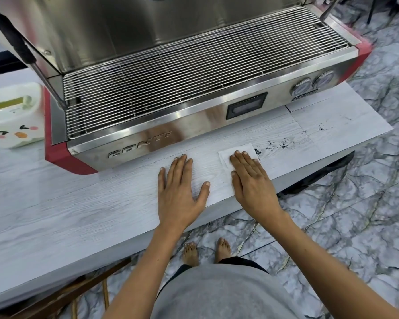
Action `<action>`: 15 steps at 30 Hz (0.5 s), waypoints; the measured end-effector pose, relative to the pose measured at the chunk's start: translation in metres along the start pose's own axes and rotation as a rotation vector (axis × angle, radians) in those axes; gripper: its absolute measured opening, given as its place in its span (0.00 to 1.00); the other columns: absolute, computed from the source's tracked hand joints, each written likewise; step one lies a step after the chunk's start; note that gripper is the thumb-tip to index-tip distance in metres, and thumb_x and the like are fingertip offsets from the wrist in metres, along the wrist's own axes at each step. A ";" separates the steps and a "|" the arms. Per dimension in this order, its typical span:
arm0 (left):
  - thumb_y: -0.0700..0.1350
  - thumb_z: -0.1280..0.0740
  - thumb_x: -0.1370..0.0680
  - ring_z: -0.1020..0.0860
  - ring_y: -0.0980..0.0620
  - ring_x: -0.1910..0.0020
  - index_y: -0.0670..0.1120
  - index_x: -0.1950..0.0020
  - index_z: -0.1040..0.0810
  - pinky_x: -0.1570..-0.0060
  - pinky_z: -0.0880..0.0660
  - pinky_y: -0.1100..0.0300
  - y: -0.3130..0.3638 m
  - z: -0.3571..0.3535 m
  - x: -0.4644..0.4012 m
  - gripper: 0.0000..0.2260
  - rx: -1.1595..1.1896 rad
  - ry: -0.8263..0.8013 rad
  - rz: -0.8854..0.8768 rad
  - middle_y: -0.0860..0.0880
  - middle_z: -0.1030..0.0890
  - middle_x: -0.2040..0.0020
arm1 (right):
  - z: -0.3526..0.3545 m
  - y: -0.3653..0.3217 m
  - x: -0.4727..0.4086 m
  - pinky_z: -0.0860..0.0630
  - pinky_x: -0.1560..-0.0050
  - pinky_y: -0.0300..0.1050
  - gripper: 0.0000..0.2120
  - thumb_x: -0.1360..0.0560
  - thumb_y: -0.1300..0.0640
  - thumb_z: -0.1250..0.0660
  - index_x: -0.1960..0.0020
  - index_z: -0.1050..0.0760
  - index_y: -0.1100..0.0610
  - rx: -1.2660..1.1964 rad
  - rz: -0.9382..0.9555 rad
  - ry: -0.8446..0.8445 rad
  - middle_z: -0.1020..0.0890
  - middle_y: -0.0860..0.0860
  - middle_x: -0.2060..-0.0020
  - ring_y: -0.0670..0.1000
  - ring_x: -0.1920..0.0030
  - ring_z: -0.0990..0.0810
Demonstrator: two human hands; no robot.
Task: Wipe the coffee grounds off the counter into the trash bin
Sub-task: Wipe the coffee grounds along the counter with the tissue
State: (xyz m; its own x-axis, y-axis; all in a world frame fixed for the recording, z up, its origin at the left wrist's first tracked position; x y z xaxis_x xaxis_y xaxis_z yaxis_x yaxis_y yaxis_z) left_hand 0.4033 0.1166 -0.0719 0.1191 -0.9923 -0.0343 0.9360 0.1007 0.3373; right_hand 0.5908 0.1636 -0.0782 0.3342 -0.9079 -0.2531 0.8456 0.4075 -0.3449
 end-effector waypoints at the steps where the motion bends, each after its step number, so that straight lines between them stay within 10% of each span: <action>1: 0.65 0.49 0.21 0.48 0.52 0.20 0.47 0.21 0.40 0.22 0.54 0.46 0.000 0.000 0.000 0.34 -0.001 -0.001 0.000 0.50 0.43 0.19 | 0.000 0.001 0.000 0.40 0.26 0.52 0.20 0.18 0.56 0.45 0.29 0.32 0.62 -0.002 0.005 -0.001 0.29 0.56 0.30 0.53 0.27 0.35; 15: 0.65 0.48 0.21 0.49 0.54 0.20 0.48 0.20 0.41 0.22 0.54 0.47 -0.001 -0.001 0.000 0.33 0.006 -0.005 0.000 0.51 0.44 0.19 | 0.013 0.040 -0.013 0.38 0.27 0.54 0.20 0.18 0.55 0.48 0.29 0.31 0.61 -0.026 -0.020 -0.010 0.28 0.56 0.30 0.53 0.27 0.34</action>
State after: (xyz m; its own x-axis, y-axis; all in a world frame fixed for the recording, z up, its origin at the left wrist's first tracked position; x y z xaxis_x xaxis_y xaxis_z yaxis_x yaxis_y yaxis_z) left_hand 0.4029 0.1165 -0.0729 0.1169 -0.9927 -0.0296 0.9341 0.0998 0.3427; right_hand 0.6255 0.1908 -0.0771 0.3221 -0.9166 -0.2368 0.8412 0.3919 -0.3726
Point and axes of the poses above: each hand's wrist, its own x-axis away from the middle knuckle, its own z-axis out of the back of the hand, y = z × x, the point moved 3 cm from there along -x, towards the middle knuckle
